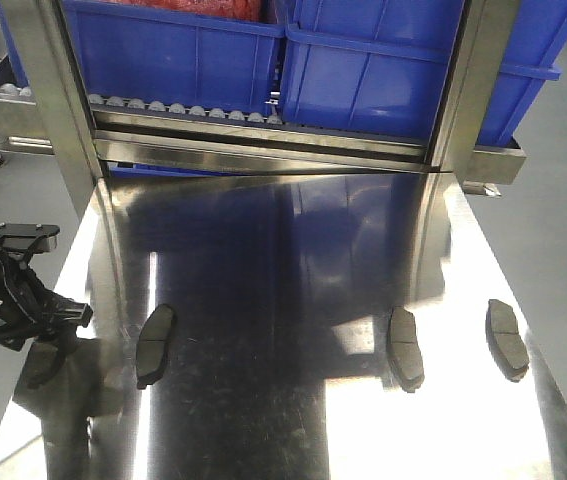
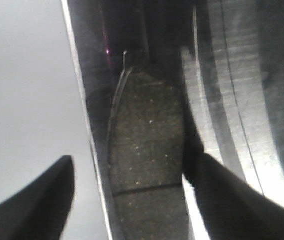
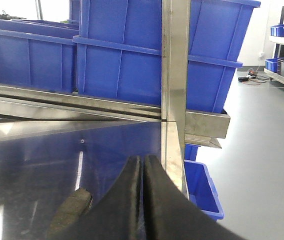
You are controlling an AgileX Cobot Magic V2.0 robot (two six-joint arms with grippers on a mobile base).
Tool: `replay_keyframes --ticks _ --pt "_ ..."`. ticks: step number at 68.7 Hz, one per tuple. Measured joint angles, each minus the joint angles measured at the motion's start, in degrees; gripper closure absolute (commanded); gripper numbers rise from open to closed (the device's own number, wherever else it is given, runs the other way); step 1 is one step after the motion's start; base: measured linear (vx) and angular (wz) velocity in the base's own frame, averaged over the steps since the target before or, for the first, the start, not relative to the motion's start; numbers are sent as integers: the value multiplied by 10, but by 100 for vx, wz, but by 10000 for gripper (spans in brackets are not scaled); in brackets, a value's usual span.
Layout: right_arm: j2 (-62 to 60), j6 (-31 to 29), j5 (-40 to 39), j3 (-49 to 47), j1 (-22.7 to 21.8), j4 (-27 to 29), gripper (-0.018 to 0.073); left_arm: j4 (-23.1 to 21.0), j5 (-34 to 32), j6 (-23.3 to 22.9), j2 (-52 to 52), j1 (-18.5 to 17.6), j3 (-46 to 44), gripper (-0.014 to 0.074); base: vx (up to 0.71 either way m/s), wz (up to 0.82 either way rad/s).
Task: Move and align brake pads A on conveyor
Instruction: 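Lower the left gripper onto the outermost brake pad and grasp it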
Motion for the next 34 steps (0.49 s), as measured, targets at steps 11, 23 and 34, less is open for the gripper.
replay_keyframes --ticks 11,23,34 --pt "0 0 0 0 0 0 562 -1 1 0 0 0 0 382 0 0" --pt "0 0 0 0 0 0 562 -2 1 0 0 0 -1 490 0 0" --pt "0 0 0 0 0 0 562 -2 2 0 -2 0 -1 499 0 0"
